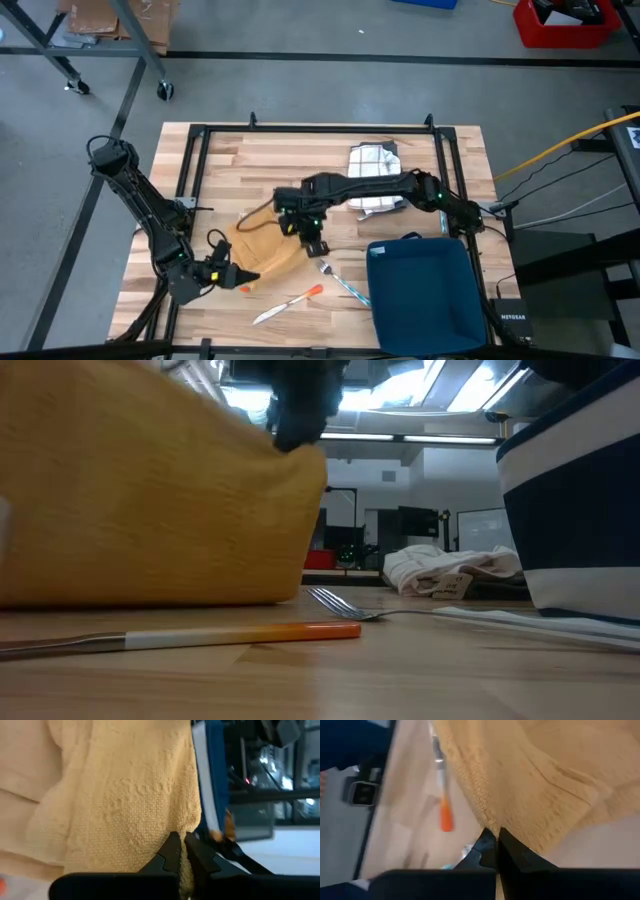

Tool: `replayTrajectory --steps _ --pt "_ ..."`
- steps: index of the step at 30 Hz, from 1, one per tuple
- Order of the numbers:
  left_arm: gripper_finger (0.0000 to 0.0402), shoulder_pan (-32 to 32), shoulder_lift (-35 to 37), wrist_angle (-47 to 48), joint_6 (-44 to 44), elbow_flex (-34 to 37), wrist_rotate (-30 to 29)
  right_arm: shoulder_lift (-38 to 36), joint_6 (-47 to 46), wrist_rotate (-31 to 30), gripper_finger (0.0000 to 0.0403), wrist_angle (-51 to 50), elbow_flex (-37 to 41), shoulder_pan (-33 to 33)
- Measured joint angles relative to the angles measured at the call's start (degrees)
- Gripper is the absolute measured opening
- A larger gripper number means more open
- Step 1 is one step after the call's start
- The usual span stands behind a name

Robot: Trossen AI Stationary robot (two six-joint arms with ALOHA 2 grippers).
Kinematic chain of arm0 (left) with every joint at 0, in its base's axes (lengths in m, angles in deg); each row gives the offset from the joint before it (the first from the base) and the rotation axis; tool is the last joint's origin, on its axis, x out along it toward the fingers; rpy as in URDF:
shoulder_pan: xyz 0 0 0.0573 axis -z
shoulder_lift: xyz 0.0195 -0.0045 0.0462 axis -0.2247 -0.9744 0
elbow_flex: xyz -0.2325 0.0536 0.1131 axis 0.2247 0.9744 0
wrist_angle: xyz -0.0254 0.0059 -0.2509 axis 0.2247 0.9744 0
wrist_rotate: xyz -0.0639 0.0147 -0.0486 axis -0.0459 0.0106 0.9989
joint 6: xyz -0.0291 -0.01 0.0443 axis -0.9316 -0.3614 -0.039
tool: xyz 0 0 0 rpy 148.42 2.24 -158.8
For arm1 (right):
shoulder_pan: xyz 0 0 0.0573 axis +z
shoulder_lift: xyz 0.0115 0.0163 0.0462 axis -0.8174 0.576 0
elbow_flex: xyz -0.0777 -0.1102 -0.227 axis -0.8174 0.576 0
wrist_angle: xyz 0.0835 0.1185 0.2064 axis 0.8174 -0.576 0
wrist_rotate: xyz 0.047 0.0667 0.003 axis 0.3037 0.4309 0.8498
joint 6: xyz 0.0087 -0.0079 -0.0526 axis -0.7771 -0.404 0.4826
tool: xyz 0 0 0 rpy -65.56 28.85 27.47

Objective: Fold towel
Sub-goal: Fold the orange towel

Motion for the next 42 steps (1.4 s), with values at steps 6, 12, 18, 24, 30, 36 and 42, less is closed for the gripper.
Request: replayTrajectory --steps 6,12,18,24,30,36,42 --pt "0.0 1.09 0.0 -7.24 2.79 0.0 4.24 0.2 0.0 1.0 0.0002 -0.04 0.0 4.33" --pt "0.0 2.9 -0.49 -6.3 2.08 0.0 8.1 0.22 0.0 3.42 0.0002 1.68 0.0 7.46" --pt "0.0001 3.67 -0.98 -3.05 2.47 0.0 10.21 0.22 0.01 3.25 0.0016 5.14 0.02 8.61" --pt "0.0003 3.74 -1.01 6.54 -4.64 0.0 11.64 0.22 0.14 -1.05 0.0039 8.64 0.07 8.35" --pt "0.0006 4.12 -1.01 10.18 -9.74 0.0 11.66 0.22 1.63 -5.58 0.0042 11.21 0.09 6.93" --pt "0.0009 4.11 -1.01 15.46 -15.75 0.0 11.51 0.65 1.75 -11.94 0.0043 15.55 0.11 5.62" --pt "0.0005 4.09 -1.01 23.01 -20.18 0.0 11.44 2.22 4.93 -15.87 0.0044 17.15 0.24 5.11"
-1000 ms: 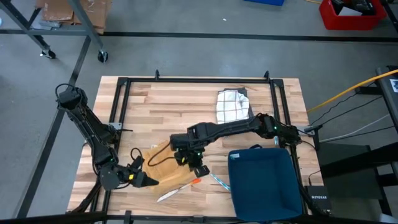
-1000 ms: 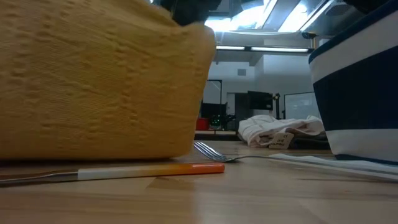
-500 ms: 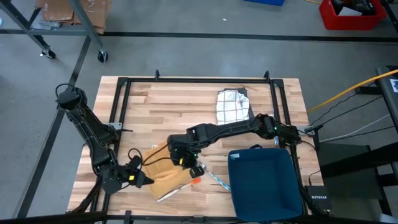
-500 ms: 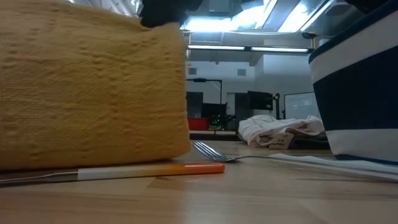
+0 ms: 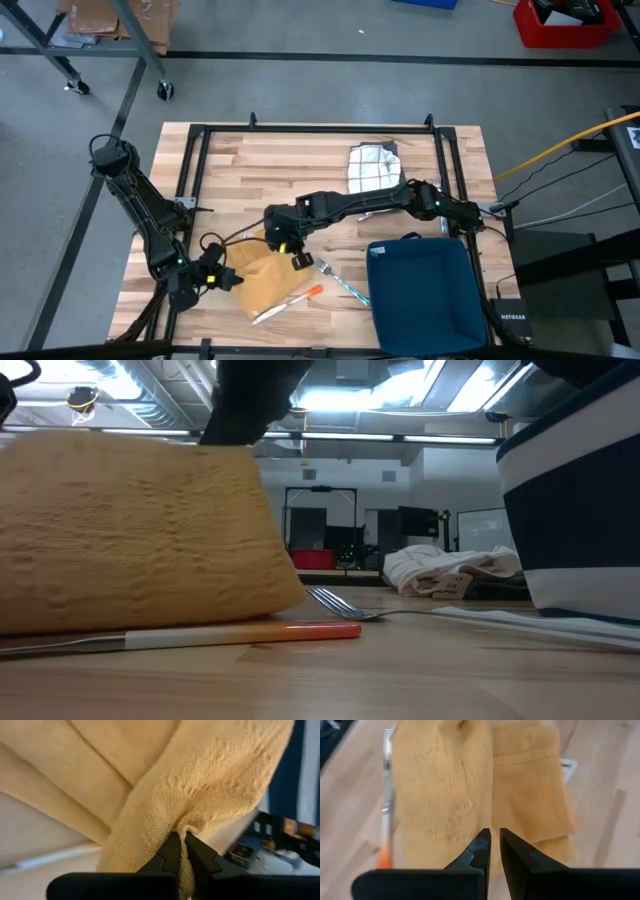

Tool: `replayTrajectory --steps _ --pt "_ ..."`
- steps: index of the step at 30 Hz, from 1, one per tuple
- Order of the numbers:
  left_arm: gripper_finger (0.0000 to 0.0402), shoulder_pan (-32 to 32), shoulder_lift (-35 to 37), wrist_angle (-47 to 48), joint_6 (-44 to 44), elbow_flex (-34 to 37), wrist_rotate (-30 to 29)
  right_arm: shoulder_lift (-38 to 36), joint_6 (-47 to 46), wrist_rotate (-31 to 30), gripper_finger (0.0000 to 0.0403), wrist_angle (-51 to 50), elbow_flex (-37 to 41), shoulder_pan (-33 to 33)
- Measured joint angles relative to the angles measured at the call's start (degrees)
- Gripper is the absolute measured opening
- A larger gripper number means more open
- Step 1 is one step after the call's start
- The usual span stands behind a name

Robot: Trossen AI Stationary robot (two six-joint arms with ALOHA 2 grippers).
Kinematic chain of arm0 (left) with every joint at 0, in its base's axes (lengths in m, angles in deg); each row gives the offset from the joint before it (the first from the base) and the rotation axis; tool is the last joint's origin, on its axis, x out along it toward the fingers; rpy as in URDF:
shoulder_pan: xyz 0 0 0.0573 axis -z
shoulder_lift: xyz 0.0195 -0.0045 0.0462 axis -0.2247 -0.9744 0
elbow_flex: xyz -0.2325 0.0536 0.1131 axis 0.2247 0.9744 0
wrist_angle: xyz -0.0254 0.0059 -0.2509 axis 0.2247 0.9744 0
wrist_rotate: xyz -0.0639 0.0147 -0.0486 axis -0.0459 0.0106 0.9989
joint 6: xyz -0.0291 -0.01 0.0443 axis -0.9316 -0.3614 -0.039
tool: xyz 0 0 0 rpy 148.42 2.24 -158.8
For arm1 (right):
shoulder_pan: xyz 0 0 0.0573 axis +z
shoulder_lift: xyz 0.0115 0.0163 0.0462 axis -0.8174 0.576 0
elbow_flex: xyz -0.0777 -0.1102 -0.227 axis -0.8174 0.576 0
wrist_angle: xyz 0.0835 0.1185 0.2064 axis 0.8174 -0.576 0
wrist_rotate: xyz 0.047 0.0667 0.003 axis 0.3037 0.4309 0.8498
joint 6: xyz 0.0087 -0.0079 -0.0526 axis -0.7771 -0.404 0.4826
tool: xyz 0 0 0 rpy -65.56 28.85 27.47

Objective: Fold towel
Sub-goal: Fold the orange towel

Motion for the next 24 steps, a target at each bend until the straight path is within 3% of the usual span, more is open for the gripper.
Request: replayTrajectory --steps 6,10,14,20,24 --pt "0.0006 -0.15 0.0 11.03 -6.49 0.0 -0.08 0.75 5.75 -11.1 0.0044 2.26 0.04 0.0" --pt "0.0007 -0.55 0.0 15.26 -7.97 0.0 -0.08 0.75 8.88 -14.79 0.0044 5.45 0.02 -0.02" --pt "0.0016 -1.23 -0.01 16.99 -4.23 0.01 -0.08 0.75 8.88 -15.02 0.0044 6.27 0.0 0.0" --pt "0.0018 -2.89 0.0 19.33 -3.97 0.02 -0.12 0.61 8.37 -8.31 0.0044 3.87 0.0 1.03" --pt "0.0012 -3.57 0.0 19.68 -2.96 0.04 -0.11 0.53 8.34 -7.13 0.0044 3.21 -0.02 2.4"
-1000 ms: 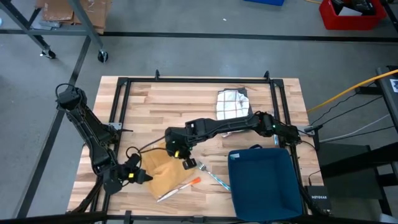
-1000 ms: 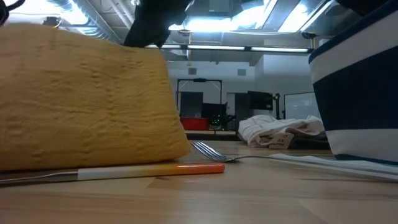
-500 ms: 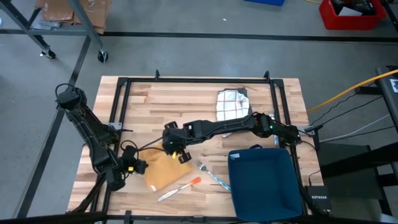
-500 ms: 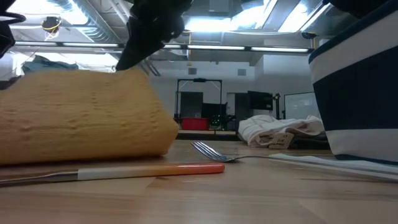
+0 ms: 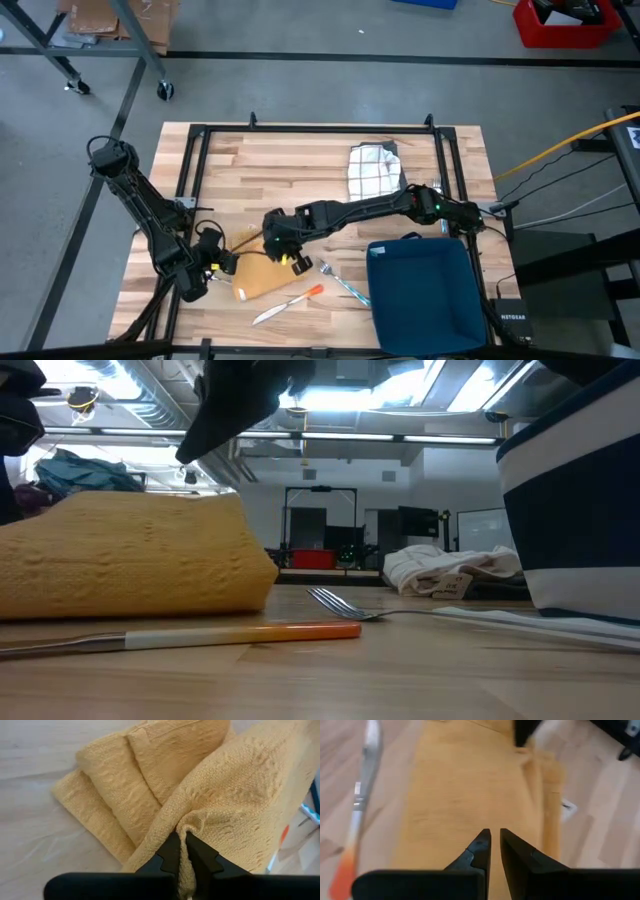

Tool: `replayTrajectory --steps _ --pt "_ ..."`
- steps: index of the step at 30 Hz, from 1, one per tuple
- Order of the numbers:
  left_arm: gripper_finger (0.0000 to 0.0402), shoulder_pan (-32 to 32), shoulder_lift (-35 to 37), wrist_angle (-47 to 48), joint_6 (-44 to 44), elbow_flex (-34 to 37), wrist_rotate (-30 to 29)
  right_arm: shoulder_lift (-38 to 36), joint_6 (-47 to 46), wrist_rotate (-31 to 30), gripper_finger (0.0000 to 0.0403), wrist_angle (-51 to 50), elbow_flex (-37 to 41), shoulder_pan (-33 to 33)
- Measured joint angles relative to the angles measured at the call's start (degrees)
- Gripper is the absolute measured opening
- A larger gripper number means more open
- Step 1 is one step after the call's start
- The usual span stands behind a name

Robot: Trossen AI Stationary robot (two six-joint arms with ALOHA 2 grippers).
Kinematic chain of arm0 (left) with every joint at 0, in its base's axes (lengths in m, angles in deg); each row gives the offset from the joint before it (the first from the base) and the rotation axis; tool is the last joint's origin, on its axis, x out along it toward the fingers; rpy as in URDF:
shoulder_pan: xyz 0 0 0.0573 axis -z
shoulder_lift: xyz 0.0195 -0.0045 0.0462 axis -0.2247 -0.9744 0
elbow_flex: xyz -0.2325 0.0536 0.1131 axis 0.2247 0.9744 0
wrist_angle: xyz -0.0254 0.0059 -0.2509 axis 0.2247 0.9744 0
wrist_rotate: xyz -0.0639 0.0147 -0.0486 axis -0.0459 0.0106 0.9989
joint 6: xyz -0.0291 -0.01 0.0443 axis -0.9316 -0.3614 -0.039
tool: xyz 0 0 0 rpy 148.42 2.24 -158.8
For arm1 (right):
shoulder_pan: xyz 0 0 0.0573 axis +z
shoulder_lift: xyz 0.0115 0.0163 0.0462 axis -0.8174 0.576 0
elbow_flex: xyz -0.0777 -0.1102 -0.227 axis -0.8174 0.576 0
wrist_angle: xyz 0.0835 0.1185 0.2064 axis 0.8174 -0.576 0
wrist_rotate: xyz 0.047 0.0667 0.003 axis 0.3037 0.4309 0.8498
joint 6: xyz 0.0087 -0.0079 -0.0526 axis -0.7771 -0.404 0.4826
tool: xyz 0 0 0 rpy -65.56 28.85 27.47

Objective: Fold towel
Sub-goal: Fold the orange towel

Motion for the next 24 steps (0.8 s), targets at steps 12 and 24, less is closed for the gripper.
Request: replayTrajectory --steps 12,24 --pt "0.0027 -0.29 -0.01 -1.73 2.13 0.0 0.01 6.15 -0.06 4.26 0.0044 0.99 -0.05 -1.28" --pt "0.0029 -0.3 -0.02 -2.09 15.0 0.0 -0.04 7.81 -3.79 5.06 0.0044 -0.19 -0.07 -4.29"
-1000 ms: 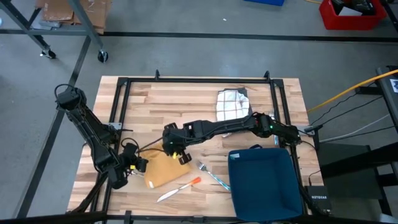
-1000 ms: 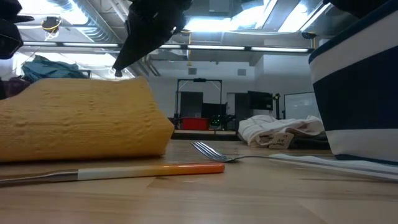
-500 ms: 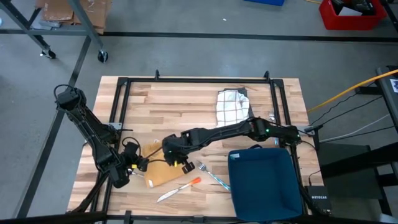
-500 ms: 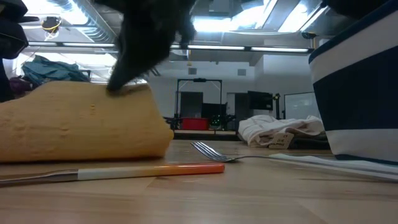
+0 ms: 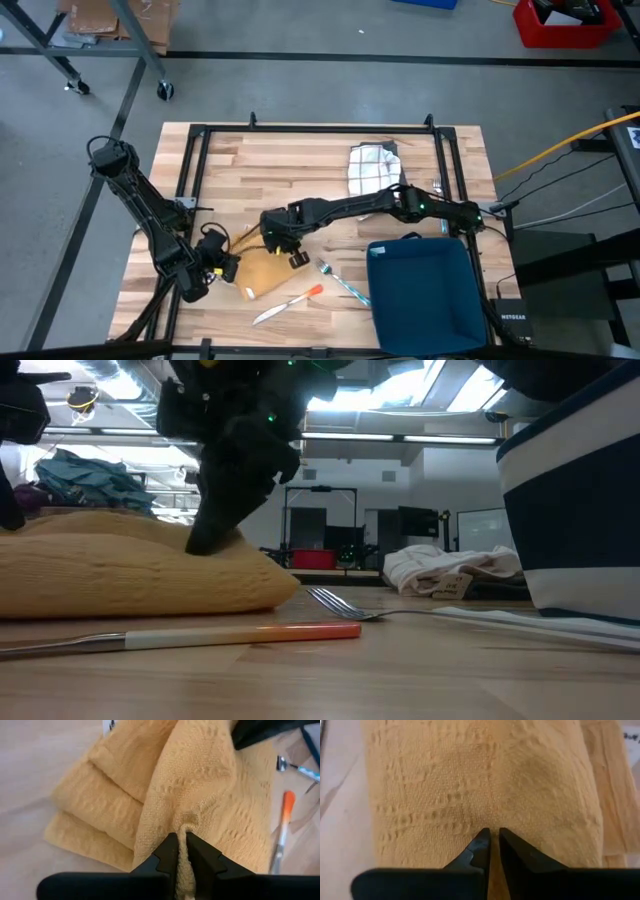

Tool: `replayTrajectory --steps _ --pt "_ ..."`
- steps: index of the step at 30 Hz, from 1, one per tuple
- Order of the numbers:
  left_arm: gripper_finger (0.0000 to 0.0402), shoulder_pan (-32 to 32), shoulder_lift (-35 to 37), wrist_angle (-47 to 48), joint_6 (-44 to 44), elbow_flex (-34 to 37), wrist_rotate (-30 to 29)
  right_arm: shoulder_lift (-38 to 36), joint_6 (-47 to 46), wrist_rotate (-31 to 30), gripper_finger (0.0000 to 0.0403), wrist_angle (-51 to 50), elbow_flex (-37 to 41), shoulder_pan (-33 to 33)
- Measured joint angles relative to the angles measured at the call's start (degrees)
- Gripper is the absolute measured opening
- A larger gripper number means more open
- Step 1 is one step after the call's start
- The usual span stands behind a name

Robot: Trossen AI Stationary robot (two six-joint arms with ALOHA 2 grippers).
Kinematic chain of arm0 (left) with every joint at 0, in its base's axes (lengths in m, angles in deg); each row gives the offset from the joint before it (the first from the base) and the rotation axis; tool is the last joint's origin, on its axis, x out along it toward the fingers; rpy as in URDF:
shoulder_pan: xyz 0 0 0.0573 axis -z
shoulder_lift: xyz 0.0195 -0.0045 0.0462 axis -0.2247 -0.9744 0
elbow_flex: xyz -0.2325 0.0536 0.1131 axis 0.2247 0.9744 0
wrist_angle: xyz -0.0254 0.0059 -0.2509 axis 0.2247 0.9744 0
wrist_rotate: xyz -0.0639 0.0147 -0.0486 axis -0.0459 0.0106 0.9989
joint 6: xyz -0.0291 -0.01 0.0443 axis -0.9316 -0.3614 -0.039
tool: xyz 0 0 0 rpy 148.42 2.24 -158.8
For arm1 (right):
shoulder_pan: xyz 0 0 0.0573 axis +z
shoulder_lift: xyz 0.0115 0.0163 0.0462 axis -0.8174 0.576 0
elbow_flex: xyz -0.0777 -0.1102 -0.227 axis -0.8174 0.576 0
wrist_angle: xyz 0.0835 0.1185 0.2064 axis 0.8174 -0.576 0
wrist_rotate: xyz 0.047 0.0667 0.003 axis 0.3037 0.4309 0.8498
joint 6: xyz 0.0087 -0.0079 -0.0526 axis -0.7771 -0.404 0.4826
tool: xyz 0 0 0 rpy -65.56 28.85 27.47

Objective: Fold towel
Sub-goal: Fold the orange towel

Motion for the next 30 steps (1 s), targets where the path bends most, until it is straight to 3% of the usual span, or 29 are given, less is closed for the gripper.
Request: replayTrajectory --steps 11,22,26,30 --pt "0.0032 -0.06 -0.04 -0.52 8.49 0.2 0.03 0.28 -0.73 0.92 0.0044 -0.39 0.0 0.04" --pt "0.0163 -1.37 -0.07 1.43 8.25 0.22 0.04 0.25 -0.86 0.9 0.0044 -0.45 0.0 0.02" --pt "0.0176 -3.49 -0.07 4.6 0.58 0.22 -0.23 0.25 -2.23 0.3 0.0044 -0.5 0.0 -0.63" --pt "0.0169 -5.23 0.04 6.03 -1.06 0.25 -5.44 0.25 -5.29 -0.12 0.0044 -0.74 0.0 -2.31"
